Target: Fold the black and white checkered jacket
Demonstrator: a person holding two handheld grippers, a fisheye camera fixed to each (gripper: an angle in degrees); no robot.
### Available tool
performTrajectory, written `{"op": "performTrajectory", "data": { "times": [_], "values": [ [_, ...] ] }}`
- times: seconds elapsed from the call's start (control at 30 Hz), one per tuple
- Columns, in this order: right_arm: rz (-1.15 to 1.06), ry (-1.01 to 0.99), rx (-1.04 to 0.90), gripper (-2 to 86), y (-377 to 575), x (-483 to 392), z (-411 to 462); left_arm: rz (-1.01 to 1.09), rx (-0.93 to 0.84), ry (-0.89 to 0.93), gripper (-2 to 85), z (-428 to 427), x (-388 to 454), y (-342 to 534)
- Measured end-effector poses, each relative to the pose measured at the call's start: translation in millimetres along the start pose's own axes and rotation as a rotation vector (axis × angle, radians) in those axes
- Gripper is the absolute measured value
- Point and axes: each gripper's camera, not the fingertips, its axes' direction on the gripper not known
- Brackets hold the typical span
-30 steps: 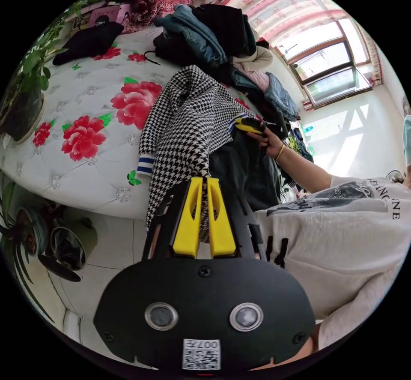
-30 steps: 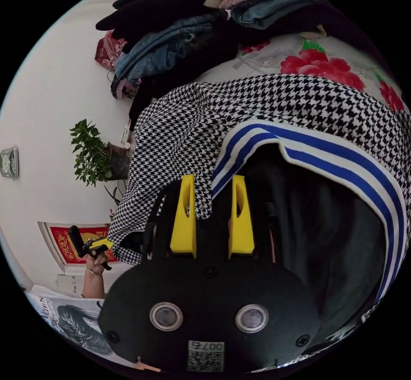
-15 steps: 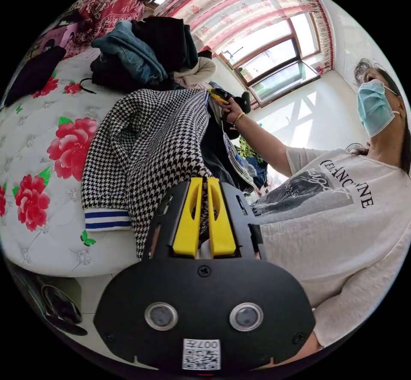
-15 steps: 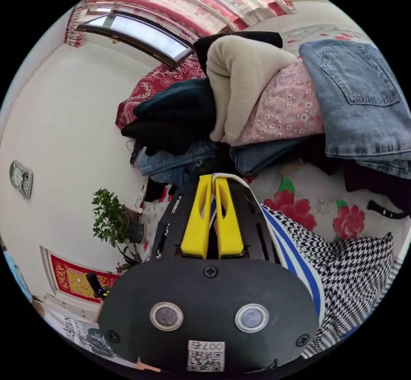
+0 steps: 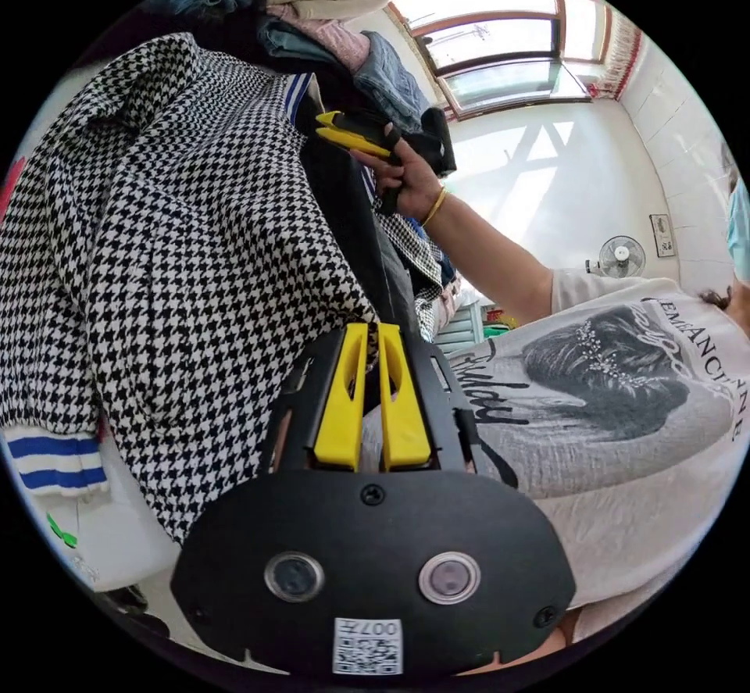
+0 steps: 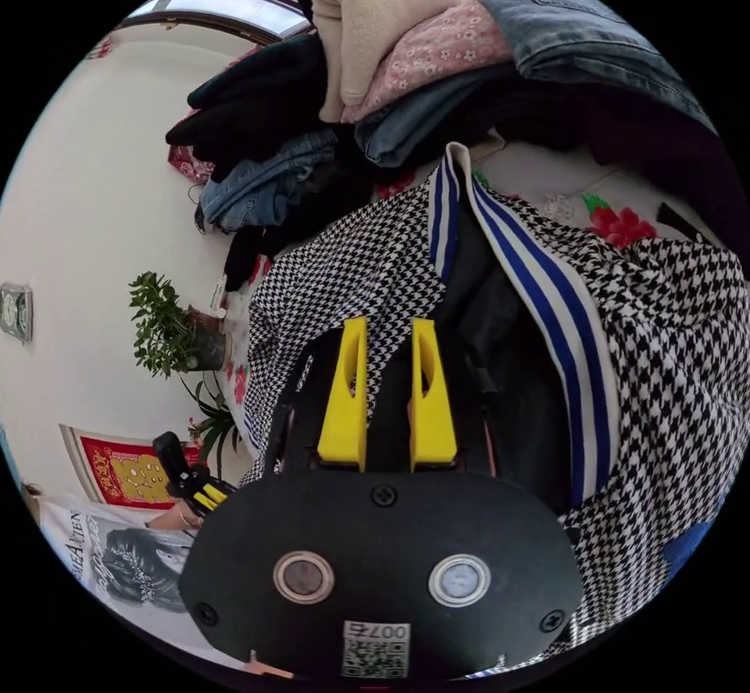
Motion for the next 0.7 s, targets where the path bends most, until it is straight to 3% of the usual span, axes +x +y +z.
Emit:
{"op": "performTrajectory", "data": {
  "times": [0.2, 0.27, 0.33, 0.43, 0.7],
  "values": [
    [-0.075, 0.146, -0.168, 9.4, 10, 4, 34, -0.036, 0.369, 0.239, -0.8, -87, -18, 19],
    [0.024, -0.01, -0.1, 9.4, 13, 21, 25, -0.014, 0.37, 0.242, -0.8, -92, -16, 20],
    [0.189, -0.351, -0.037, 9.6, 16, 51, 19, 0.015, 0.311, 0.2, -0.8, -85, -9, 18],
    [0.331, -0.546, -0.037, 9.4, 27, 73, 31, 0.038, 0.303, 0.218, -0.8, -77, -5, 21],
    [0.222, -0.409, -0.187, 7.9, 19, 46, 34, 0.029, 0.437, 0.261, -0.8, -110, -20, 48]
  ]
}}
